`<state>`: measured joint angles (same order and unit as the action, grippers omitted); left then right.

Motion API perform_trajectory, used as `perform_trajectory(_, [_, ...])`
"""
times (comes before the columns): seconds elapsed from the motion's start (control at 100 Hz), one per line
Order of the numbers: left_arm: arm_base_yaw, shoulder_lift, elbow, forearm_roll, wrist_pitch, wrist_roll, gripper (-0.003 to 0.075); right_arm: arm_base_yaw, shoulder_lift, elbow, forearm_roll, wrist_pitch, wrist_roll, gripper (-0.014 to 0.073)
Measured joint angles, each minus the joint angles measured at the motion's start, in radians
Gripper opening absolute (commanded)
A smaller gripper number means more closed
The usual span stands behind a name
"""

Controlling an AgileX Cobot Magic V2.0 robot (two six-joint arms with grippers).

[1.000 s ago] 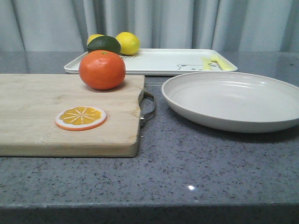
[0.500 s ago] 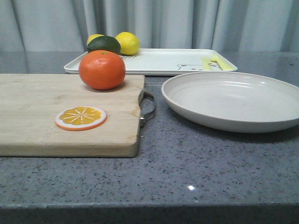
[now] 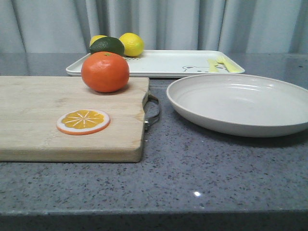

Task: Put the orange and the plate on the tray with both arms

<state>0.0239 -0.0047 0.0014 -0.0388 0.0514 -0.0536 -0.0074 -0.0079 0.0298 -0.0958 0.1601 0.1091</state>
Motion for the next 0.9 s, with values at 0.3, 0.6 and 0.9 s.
perform_trajectory(0.3, [0.000,0.000,-0.001,0.000,-0.019,0.000,-0.0020,0.000,0.000,0.000,0.000,-0.086,0.000,-0.0067])
perform_trajectory(0.6, [0.000,0.000,-0.055,0.000,-0.012,0.000,-0.0020,0.000,0.000,-0.057,0.000,-0.039,0.000,-0.0064])
perform_trajectory(0.9, [0.000,0.143,-0.201,0.000,-0.012,0.000,-0.0020,0.000,0.135,-0.206,0.000,-0.026,0.000,-0.0056])
